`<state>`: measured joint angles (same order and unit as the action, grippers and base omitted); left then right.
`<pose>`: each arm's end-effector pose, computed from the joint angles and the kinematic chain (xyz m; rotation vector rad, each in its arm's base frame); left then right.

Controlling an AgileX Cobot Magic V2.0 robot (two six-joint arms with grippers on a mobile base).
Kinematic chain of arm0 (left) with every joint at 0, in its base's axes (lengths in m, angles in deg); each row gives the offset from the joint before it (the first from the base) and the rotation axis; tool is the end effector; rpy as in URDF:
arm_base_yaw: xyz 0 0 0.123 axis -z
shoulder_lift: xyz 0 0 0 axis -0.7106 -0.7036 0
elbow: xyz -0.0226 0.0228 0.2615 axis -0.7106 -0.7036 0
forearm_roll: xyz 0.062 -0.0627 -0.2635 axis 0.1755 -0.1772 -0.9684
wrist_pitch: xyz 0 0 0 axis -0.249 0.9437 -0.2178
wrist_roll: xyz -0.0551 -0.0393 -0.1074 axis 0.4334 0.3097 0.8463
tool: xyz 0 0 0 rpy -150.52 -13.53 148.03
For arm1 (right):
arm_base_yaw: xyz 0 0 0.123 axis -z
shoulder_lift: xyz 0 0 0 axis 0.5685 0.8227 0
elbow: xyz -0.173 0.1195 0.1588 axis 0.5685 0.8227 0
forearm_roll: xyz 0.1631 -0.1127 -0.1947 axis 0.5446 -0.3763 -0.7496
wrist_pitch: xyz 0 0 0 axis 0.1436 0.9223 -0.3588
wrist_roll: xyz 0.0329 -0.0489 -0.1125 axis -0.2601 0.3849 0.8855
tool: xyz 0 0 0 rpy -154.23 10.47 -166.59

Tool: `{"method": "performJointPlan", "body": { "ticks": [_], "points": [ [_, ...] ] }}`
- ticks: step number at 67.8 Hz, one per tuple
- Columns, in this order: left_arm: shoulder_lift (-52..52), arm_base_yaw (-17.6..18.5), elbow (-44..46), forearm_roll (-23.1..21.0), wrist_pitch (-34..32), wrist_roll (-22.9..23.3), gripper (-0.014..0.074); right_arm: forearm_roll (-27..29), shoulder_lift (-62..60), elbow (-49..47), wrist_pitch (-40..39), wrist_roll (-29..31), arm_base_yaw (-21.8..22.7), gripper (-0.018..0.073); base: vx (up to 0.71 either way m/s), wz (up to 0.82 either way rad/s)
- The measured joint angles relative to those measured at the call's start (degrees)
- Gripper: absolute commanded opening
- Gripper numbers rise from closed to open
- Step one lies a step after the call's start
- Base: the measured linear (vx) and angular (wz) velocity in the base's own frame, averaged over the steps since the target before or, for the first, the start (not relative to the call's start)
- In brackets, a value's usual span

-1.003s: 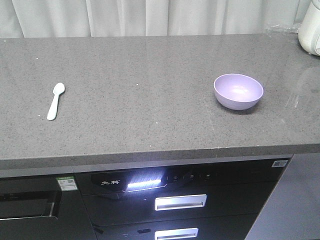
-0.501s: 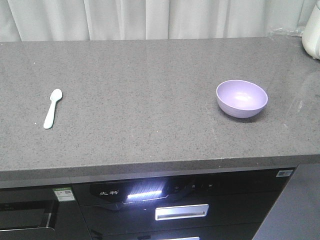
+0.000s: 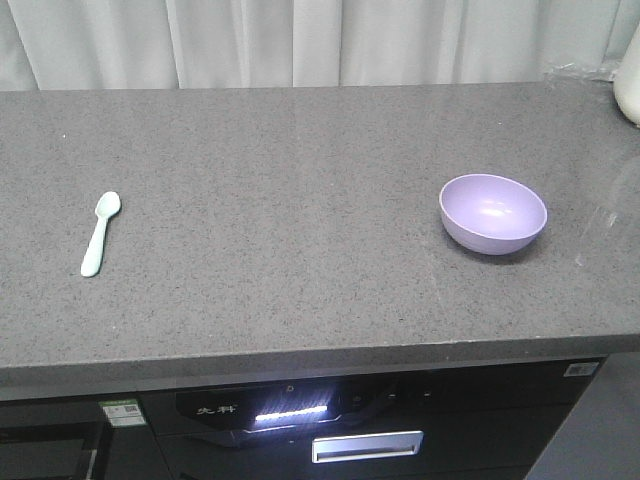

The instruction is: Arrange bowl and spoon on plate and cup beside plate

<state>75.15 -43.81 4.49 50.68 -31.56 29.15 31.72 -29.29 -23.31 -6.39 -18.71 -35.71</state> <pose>0.1409 -0.0058 0.1954 0.0409 1.5929 -0.0261 0.1398 0.0020 0.1807 0.0053 1.7055 0.0265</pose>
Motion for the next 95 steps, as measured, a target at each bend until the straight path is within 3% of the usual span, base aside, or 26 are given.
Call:
{"method": "performJointPlan", "body": {
  "ticks": [95],
  "points": [
    [0.0,0.0,0.0,0.0,0.0,0.0,0.0111,0.0,0.0,0.0,0.0,0.0,0.0,-0.0003,0.05,0.02]
  ]
}}
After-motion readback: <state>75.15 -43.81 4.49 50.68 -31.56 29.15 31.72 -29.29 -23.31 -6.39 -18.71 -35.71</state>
